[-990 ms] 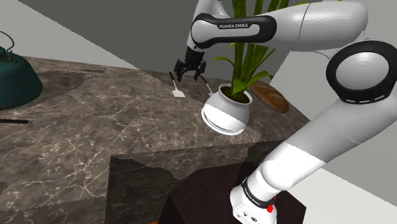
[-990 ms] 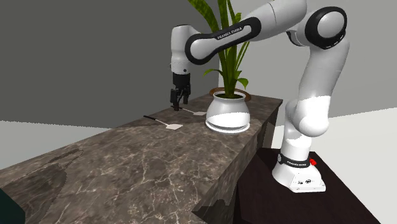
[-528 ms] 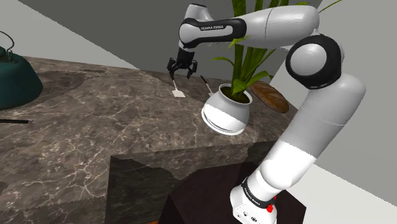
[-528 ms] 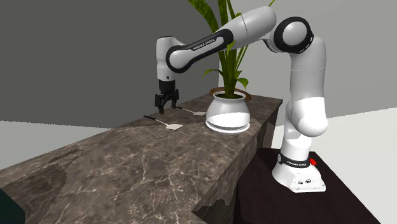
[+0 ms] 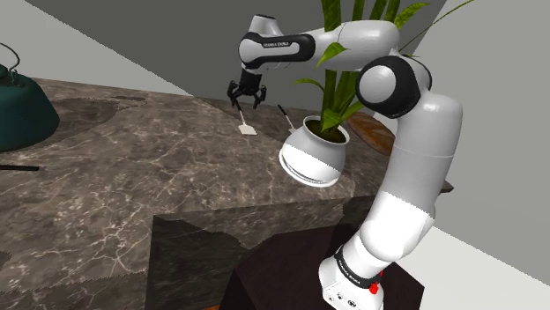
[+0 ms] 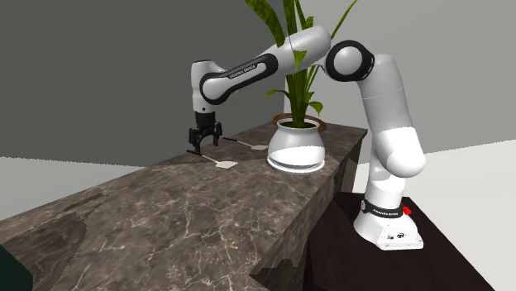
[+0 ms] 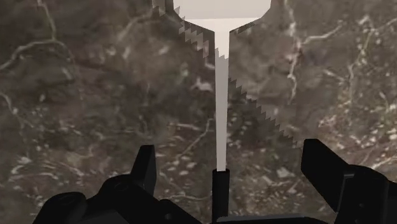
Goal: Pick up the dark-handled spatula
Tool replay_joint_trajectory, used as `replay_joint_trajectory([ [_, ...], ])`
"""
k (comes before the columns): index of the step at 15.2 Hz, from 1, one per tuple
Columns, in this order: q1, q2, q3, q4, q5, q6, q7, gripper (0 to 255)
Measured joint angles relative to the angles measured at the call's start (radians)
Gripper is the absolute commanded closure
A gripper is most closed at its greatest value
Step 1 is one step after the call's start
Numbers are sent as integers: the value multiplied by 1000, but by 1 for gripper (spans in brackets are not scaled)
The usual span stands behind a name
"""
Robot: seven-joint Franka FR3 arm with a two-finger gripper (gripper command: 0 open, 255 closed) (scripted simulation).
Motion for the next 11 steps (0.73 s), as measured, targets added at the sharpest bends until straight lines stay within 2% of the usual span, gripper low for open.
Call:
replay_joint_trajectory([
  [6,0,23,-1,-37,-2,60,5,0],
  [7,0,24,-1,-40,-2,63,5,255],
  [11,0,24,-1,-43,-2,67,5,255],
])
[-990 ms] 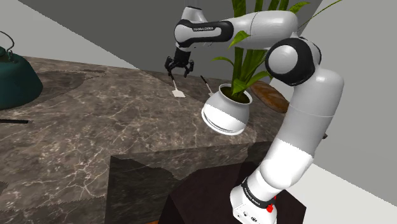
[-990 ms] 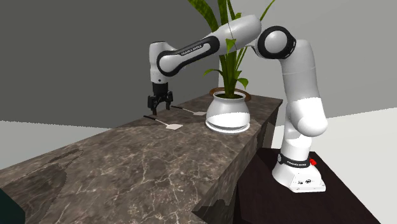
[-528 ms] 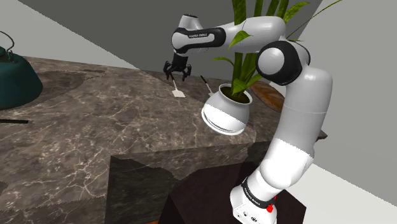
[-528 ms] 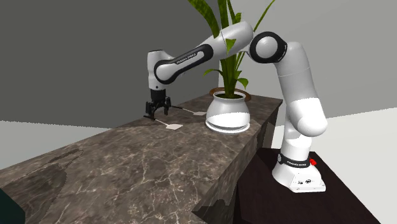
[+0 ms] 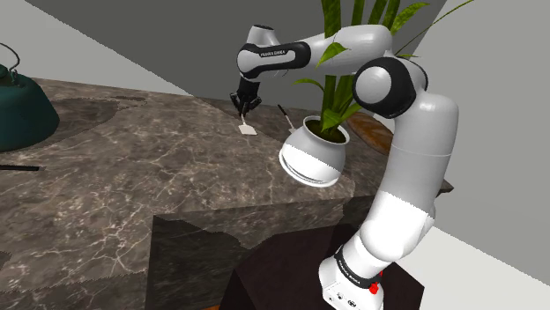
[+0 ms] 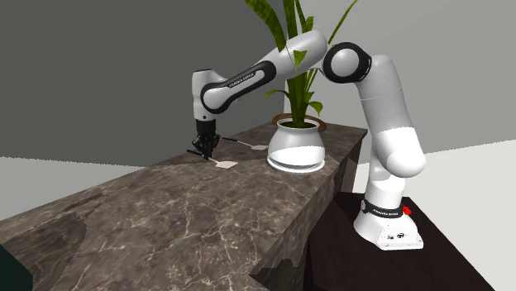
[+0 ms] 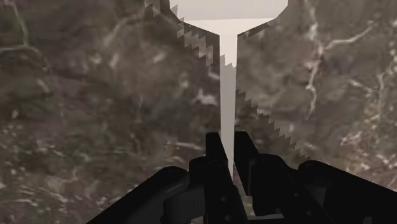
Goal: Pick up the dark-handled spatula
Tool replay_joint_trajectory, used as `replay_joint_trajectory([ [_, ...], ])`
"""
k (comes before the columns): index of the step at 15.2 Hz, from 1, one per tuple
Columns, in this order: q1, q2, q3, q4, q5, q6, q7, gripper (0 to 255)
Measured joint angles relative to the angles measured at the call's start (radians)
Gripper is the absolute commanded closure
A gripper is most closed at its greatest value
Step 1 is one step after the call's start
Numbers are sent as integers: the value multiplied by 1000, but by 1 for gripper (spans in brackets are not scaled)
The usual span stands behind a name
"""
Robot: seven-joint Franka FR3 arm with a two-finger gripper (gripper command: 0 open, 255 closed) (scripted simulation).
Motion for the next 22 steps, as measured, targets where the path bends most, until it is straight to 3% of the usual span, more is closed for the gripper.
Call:
replay_joint_trajectory([
  [7,0,-1,0,5,0,-6,0,255],
  [22,0,-39,2,140,5,-178,-7,255],
])
